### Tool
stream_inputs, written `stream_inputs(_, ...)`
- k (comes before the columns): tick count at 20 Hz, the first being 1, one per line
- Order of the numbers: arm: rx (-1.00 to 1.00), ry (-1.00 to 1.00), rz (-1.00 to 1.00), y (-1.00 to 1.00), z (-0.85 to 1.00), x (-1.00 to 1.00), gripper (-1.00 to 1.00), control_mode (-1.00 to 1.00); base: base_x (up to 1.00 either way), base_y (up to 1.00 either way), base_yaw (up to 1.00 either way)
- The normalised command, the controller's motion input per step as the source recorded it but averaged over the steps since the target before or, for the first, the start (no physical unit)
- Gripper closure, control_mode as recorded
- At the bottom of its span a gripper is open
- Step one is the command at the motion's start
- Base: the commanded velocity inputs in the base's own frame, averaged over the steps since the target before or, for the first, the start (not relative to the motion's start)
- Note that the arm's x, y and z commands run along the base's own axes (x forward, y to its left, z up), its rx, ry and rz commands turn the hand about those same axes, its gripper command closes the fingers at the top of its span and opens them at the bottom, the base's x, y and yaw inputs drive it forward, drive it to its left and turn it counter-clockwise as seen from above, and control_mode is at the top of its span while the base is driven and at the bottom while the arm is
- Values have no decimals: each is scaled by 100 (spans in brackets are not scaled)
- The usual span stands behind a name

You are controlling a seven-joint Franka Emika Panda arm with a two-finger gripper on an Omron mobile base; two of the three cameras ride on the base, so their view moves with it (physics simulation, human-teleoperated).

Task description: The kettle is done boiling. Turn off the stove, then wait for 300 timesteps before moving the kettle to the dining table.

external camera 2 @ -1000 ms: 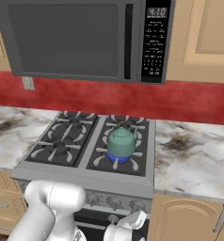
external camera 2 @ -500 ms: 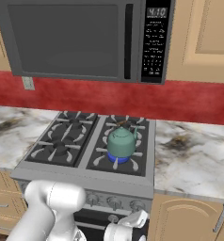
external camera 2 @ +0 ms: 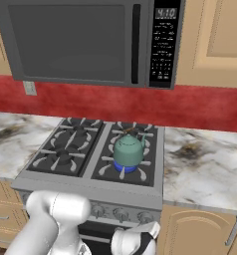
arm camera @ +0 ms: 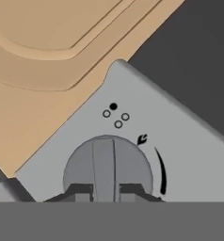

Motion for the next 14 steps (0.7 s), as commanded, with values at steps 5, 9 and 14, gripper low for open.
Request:
stream_inputs(5, 23, 4, 0, -4, 0, 0, 100, -100, 0, 0, 0)
stream_inputs(9, 27, 4, 0, -5, 0, 0, 100, -100, 0, 0, 0)
stream_inputs(14, 31, 3, 0, -8, 0, 0, 100, -100, 0, 0, 0)
